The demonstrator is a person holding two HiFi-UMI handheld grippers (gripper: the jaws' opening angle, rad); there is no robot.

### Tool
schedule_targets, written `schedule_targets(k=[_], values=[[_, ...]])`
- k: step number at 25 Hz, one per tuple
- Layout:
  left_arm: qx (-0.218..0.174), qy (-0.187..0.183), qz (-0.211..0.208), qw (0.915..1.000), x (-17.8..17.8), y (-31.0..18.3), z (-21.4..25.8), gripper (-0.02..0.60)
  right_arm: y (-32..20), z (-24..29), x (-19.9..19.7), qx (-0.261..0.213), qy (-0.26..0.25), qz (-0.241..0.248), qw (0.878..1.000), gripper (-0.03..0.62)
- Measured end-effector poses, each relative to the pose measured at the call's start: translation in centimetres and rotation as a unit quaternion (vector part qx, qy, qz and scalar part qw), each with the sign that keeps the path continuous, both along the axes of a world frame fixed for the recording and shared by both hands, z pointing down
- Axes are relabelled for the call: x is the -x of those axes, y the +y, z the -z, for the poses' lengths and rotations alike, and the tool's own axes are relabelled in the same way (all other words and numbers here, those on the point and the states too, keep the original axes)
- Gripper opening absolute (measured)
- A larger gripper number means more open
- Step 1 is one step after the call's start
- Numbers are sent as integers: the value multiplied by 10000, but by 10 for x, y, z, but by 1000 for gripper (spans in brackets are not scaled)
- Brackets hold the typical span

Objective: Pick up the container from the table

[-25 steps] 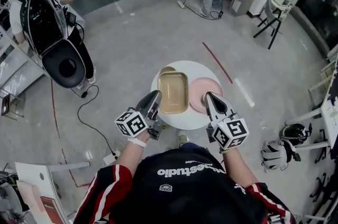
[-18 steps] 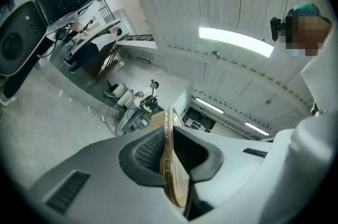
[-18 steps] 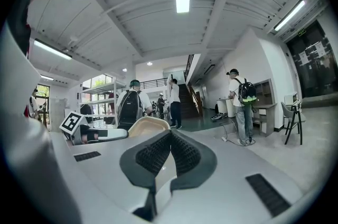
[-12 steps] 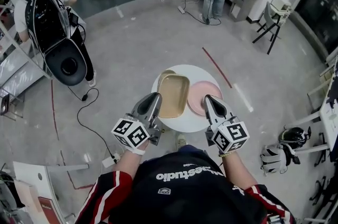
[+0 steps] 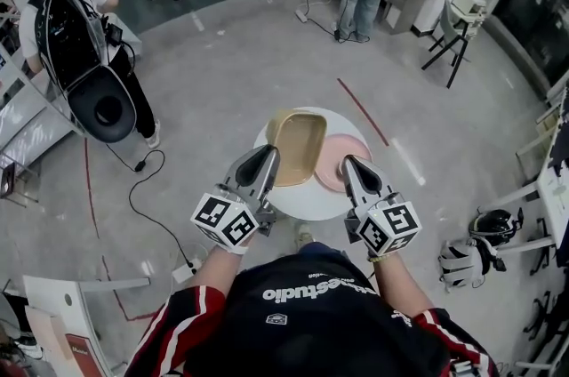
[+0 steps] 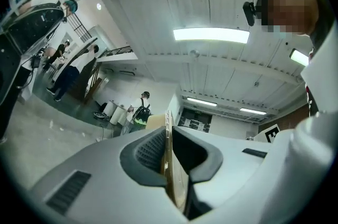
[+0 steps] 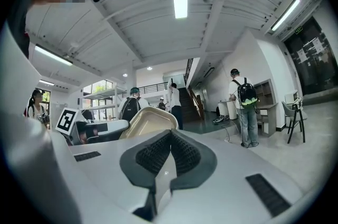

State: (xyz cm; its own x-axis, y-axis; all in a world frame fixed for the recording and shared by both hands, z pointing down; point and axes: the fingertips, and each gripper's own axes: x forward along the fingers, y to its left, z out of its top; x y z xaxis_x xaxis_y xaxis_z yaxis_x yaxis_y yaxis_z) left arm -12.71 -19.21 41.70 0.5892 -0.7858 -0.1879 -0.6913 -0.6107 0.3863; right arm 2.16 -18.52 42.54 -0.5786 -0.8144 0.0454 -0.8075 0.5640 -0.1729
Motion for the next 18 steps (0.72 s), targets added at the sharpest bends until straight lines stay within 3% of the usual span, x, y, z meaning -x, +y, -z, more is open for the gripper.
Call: schedule_targets(k=[9, 18], values=[[-473, -578, 177, 9970, -10, 10, 19, 49, 2, 11, -2, -210, 106, -49, 9997, 15], [-908, -1151, 502, 9879, -20, 23, 30, 49, 4, 15, -6, -346, 166, -17, 9993, 15]])
